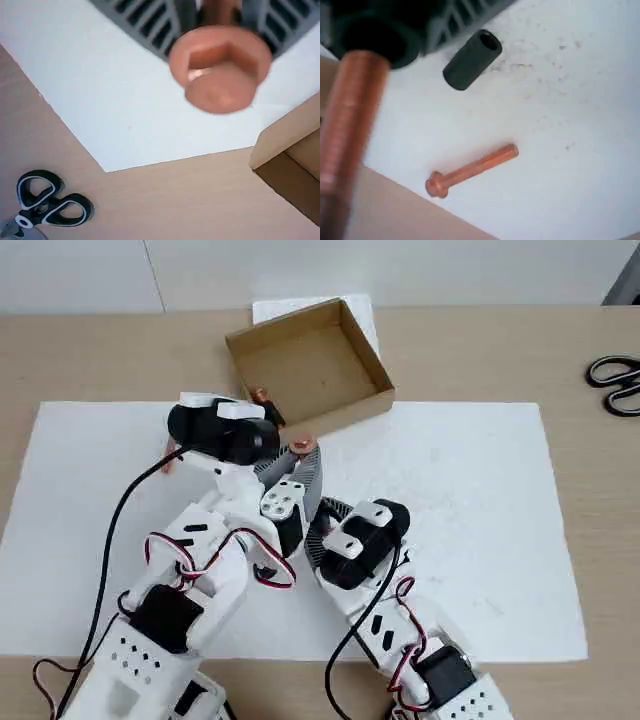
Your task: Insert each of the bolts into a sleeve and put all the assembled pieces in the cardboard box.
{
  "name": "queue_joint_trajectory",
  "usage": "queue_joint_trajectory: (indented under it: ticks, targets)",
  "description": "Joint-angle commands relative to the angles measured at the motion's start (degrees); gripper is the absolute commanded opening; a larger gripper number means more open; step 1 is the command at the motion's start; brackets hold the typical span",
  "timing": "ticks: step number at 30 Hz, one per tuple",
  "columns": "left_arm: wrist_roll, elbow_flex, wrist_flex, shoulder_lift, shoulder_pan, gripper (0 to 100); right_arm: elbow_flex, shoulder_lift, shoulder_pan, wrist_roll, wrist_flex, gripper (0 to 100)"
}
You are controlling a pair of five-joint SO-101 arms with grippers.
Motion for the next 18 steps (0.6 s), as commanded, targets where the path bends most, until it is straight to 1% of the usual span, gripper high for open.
queue_joint_trajectory:
  ticks: [1,7,11,16,18]
  targets:
    - [-0.26,-0.31,0.18,-0.35,0.26,1,0.44,-1.01,-0.04,0.18,-0.57,0.4]
    - [-0.26,0.40,3.87,-0.35,3.52,1,0.44,-1.01,-0.04,0.18,-0.57,0.4]
    - [1.23,0.40,3.96,-0.35,3.60,1,0.44,-1.01,-0.04,0.18,-0.57,0.4]
    - [1.14,2.33,4.40,-0.35,3.96,1,0.44,-1.01,0.04,0.26,-0.57,0.4]
    - [1.14,3.82,7.38,-0.35,4.92,1,0.44,-1.01,0.04,0.35,-0.57,0.4]
